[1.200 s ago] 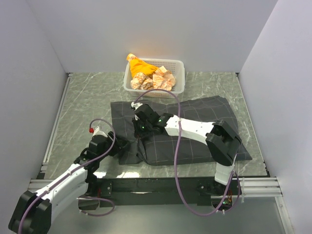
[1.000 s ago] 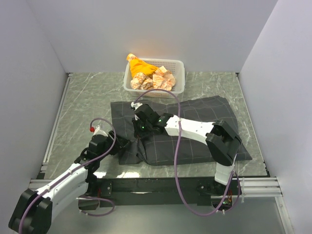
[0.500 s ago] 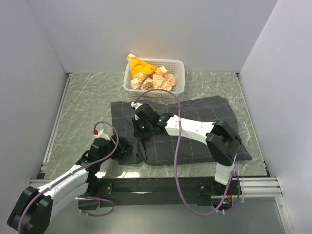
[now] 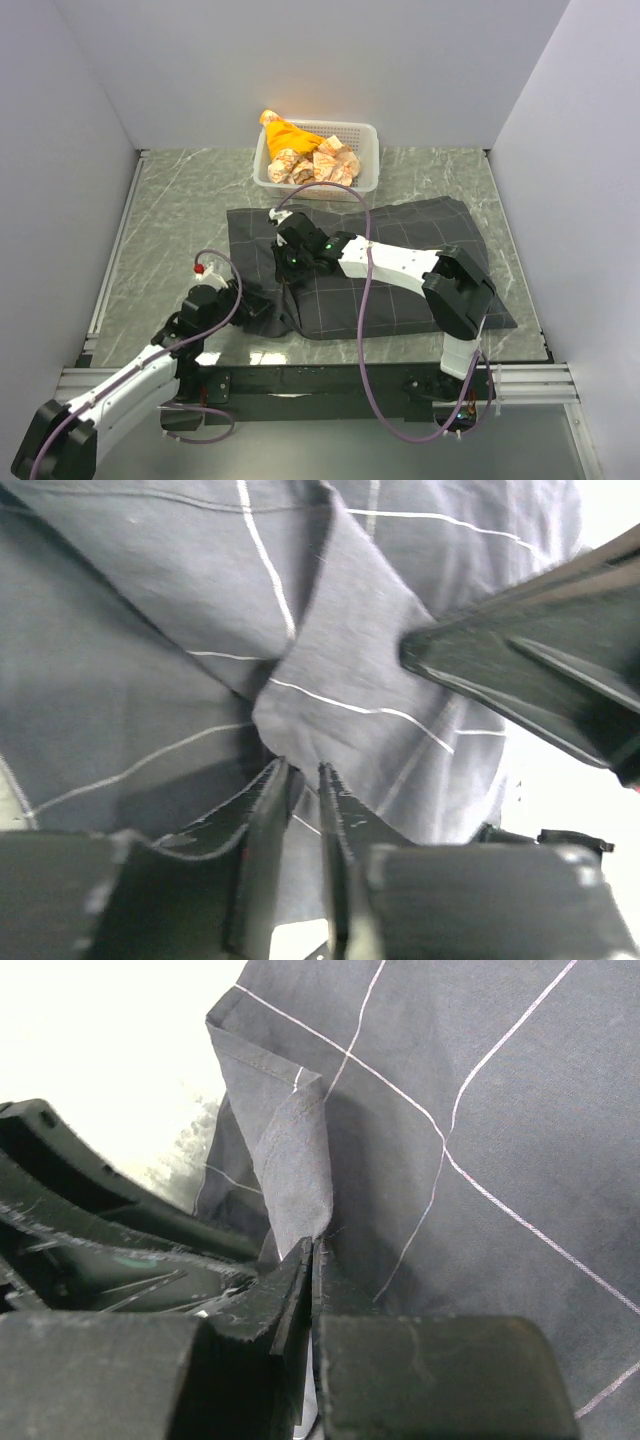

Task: Put the pillow into the pillowcase

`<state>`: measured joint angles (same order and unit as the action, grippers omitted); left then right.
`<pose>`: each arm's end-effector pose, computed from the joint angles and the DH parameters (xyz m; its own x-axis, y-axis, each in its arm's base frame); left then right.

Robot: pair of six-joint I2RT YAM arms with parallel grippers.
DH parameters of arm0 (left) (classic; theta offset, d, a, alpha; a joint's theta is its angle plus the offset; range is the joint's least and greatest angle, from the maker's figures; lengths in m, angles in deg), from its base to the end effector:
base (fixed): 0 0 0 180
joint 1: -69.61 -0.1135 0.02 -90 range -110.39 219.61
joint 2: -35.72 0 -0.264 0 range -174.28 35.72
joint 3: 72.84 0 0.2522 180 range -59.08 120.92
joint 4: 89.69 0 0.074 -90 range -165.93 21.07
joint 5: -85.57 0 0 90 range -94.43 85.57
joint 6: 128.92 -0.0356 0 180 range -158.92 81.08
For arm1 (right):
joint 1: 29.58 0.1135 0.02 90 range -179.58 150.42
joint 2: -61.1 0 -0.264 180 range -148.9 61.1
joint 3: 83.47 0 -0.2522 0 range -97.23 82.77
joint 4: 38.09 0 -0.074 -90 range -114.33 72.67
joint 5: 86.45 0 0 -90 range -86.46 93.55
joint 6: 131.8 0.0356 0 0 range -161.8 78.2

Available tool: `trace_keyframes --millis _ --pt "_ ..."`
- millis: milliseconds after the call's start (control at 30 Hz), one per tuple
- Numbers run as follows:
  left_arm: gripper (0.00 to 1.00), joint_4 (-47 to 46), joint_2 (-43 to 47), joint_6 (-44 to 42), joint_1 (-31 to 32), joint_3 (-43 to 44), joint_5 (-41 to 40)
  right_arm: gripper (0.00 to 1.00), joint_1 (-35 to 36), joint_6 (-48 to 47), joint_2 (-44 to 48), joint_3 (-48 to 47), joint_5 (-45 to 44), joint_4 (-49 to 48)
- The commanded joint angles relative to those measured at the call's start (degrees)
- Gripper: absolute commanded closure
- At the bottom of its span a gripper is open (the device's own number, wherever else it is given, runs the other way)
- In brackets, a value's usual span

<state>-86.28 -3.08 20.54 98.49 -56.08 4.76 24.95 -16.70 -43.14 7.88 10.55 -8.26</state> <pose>0.1256 -0.0758 0.1374 -0.7106 -0.5790 -0.3997 -0.0176 0.5826 -0.8126 0.2312 0.3320 0.2237 -0.7382 -0.3105 -0.5988 -0.6016 0.7045 0.3764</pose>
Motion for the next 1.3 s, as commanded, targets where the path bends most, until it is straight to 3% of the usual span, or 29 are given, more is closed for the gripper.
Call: trace_keyframes --millis 0,267,367,500,600,967,1267 --pt "0.81 2.96 5.56 -0.14 0.3 -1.95 2.58 0.93 -0.38 0.12 2.56 -1.92 0.29 -0.69" --pt "0.98 14.03 12.35 0.65 0.3 0.94 3.2 0.89 -0.3 0.3 2.99 -1.4 0.64 -1.13" --pt "0.99 19.47 13.58 1.71 0.3 2.97 4.25 0.77 0.14 0.12 3.87 -0.87 -0.41 -1.13" --pt "0.99 26.69 16.91 4.59 0.56 5.96 6.18 0.53 1.37 -0.49 4.58 -0.61 -2.17 -0.61" --pt "0.99 31.43 19.72 8.11 0.56 7.18 7.6 0.48 2.08 -0.49 5.02 -0.52 -2.96 -0.43" --pt "0.99 59.01 28.44 11.64 0.56 21.77 0.13 0.46 3.93 -0.05 5.81 1.24 -4.37 -1.48" --pt "0.99 70.19 31.95 13.48 0.47 25.55 -0.75 0.38 3.66 1.79 8.88 6.68 -9.72 -0.79"
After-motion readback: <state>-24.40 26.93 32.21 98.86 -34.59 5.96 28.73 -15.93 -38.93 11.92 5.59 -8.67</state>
